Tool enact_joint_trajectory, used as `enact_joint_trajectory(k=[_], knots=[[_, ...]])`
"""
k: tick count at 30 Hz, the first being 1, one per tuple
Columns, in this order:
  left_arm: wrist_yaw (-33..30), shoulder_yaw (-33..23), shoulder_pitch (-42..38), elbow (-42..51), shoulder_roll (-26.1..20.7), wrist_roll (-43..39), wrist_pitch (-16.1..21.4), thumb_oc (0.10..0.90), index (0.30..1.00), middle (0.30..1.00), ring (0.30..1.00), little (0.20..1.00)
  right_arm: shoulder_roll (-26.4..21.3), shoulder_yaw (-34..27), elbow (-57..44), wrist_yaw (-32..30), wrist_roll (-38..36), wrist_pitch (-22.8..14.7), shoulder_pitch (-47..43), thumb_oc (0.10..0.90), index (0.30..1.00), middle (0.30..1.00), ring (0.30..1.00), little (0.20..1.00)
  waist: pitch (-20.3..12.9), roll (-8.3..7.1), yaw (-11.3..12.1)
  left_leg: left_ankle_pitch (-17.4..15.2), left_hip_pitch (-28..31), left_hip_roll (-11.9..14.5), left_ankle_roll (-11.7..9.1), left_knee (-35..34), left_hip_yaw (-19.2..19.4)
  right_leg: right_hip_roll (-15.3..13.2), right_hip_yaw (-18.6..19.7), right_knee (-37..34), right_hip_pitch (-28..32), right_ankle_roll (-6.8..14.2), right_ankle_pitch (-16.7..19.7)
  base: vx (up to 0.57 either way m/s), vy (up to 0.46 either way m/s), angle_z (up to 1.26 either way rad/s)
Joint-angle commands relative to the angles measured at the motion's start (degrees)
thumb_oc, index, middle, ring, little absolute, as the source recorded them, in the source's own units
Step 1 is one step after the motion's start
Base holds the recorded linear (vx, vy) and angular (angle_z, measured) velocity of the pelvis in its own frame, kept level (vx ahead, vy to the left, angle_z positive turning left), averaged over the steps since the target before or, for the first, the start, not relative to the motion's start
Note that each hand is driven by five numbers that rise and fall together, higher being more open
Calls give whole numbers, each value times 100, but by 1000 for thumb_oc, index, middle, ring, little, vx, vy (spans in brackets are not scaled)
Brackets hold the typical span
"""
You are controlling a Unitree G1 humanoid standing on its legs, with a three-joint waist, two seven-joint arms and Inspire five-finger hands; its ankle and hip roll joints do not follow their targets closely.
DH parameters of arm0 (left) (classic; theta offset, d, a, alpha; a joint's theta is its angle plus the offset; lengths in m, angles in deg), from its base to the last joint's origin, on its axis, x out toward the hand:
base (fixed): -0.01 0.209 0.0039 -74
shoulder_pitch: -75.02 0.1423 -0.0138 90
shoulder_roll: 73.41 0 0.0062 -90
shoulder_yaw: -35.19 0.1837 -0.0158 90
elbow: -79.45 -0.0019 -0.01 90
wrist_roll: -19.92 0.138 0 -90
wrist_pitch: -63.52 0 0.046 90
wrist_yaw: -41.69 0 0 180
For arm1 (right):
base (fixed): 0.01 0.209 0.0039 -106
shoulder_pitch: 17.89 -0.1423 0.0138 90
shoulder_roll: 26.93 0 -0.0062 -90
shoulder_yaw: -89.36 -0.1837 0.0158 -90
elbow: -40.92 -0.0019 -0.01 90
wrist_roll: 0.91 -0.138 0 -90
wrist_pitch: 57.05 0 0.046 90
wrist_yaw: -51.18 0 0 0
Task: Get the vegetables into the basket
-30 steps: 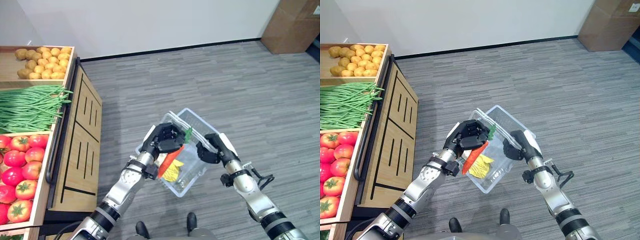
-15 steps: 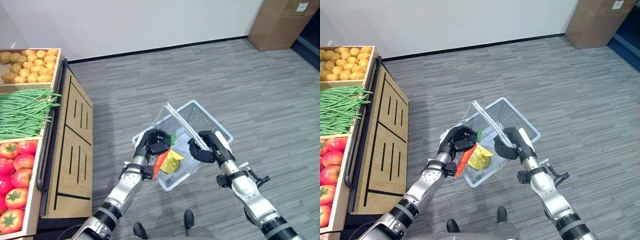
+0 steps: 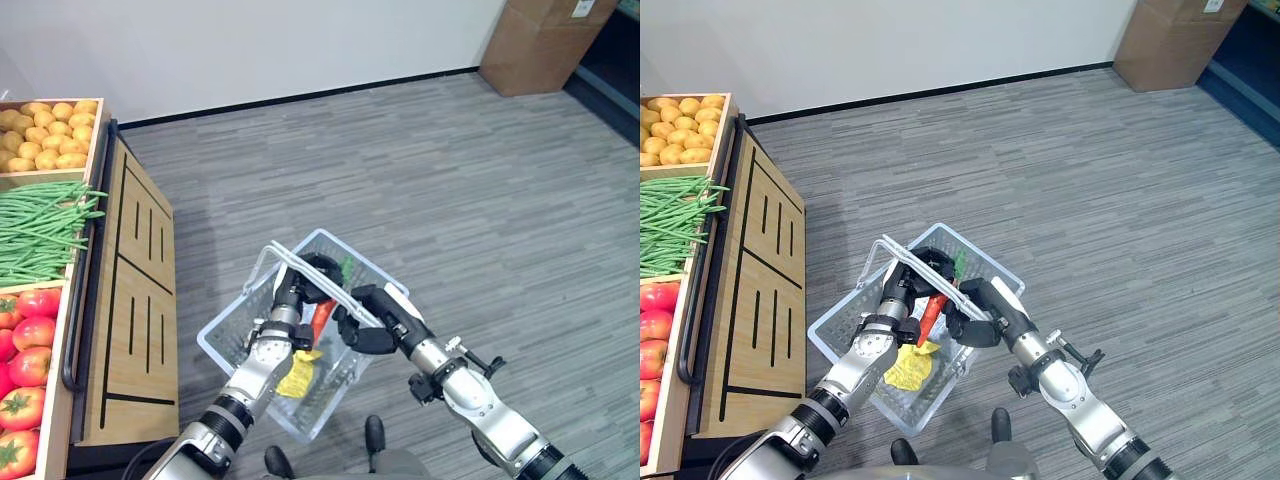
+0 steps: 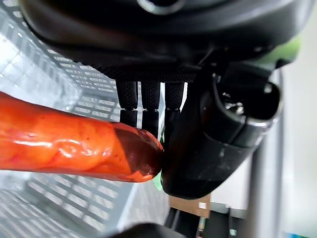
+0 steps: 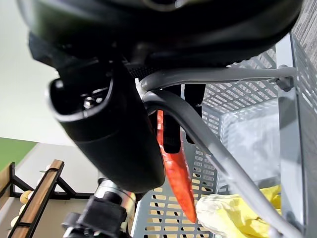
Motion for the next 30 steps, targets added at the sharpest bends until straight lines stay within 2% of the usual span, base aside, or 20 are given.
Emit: enact_joint_trajectory(k=[1, 10, 14, 16, 18, 19, 20, 21, 22, 24, 25, 26, 29, 30], knots=[[-254, 179, -908, -486, 124, 722, 353, 900, 1000, 1000, 1000, 1000, 302, -386, -1195, -202, -576, -1136, -834, 400, 300, 300, 300, 300, -398, -211, 24, 4, -5, 169, -312, 0, -157, -255, 18, 45, -151, 390, 114, -5, 2, -6], [-426, 2, -921, -883, 137, 932, 237, 900, 1000, 1000, 1000, 1000, 208, -468, -1217, -318, -510, -1156, -824, 400, 300, 300, 300, 300, -404, -210, 44, 13, -22, 178, -322, 0, -169, -265, -4, 47, -158, 394, 120, 0, 0, -1], [-175, 117, -858, -602, 12, 979, 197, 900, 1000, 1000, 1000, 1000, 181, -672, -987, -460, -196, -1095, -790, 400, 300, 300, 300, 300, -403, -194, 73, 9, -45, 162, -311, 0, -226, -279, -51, 49, -140, 401, 118, 1, 1, 1], [129, 229, -750, -116, -216, 1010, 202, 900, 1000, 1000, 1000, 1000, 187, -907, -744, -579, 41, -1053, -744, 400, 300, 300, 300, 300, -410, -175, 114, 1, -56, 154, -296, 0, -273, -290, -76, 45, -122, 409, 111, 5, 4, 2], [891, 397, -494, 785, -747, 1127, 210, 900, 1000, 1000, 1000, 1000, 209, -1327, -197, -733, 494, -937, -691, 400, 300, 300, 300, 300, -417, -133, 203, -20, -56, 134, -282, 0, -361, -314, -135, 38, -67, 418, 96, 26, 19, 7], [1532, 483, -288, 1441, -1218, 1132, 244, 900, 1000, 1000, 1000, 1000, 230, -1601, 193, -761, 616, -868, -597, 400, 300, 300, 300, 300, -421, -95, 256, -63, -27, 123, -279, 0, -402, -327, -158, 38, -8, 433, 64, 23, 15, 16], [1538, 478, -279, 1464, -1239, 1127, 230, 900, 1000, 1000, 1000, 1000, 243, -1598, 196, -760, 617, -871, -599, 400, 300, 300, 300, 300, -437, -109, 259, -39, -55, 123, -277, 0, -395, -327, -151, 32, -37, 425, 87, 35, 14, 17], [2001, 476, -46, 2016, -1706, 1081, 338, 900, 1000, 1000, 1000, 1000, 244, -1794, 462, -708, 730, -868, -515, 400, 300, 300, 300, 300, -454, -98, 308, -59, -42, 116, -277, 0, -422, -335, -184, 29, -4, 431, 70, 23, 5, 27], [2463, 516, 188, 2453, -2073, 888, 433, 900, 1000, 1000, 1000, 1000, 241, -1942, 876, -697, 816, -872, -499, 400, 300, 300, 300, 300, -476, -92, 356, -80, -32, 107, -275, 0, -458, -344, -209, 25, 18, 434, 60, 41, 13, 20], [2896, 460, 551, 3035, -2571, 383, 527, 900, 1000, 1000, 1000, 1000, 239, -2083, 1772, -787, 1020, -835, -578, 400, 300, 300, 300, 300, -492, -83, 448, -92, -24, 91, -277, 0, -522, -350, -242, 23, 64, 429, 41, 33, 9, 15], [3080, 354, 785, 3248, -2786, -17, 556, 900, 1000, 1000, 1000, 1000, 291, -2047, 2621, -857, 1136, -756, -693, 400, 300, 300, 300, 300, -513, -85, 520, -92, -20, 89, -284, 0, -568, -354, -269, 21, 103, 422, 30, 27, 1, 20], [3098, 222, 962, 3273, -2850, -193, 543, 900, 1000, 1000, 1000, 1000, 359, -2068, 3192, -878, 1123, -704, -761, 400, 300, 300, 300, 300, -516, -94, 569, -81, -22, 92, -286, 0, -602, -348, -297, 22, 119, 416, 20, 15, -1, 24], [3077, 67, 1137, 3218, -2896, -233, 547, 900, 1000, 1000, 1000, 1000, 403, -2084, 3696, -871, 1093, -667, -786, 400, 300, 300, 300, 300, -515, -99, 606, -72, -28, 95, -289, 0, -632, -347, -326, 20, 138, 405, 10, 0, -4, 7], [3014, -101, 1343, 3068, -2881, -259, 539, 900, 1000, 1000, 1000, 1000, 452, -2147, 4276, -895, 1044, -606, -786, 400, 300, 300, 300, 300, -506, -97, 661, -59, -34, 90, -294, 0, -654, -343, -353, 19, 152, 397, 6, 0, 0, 0]])
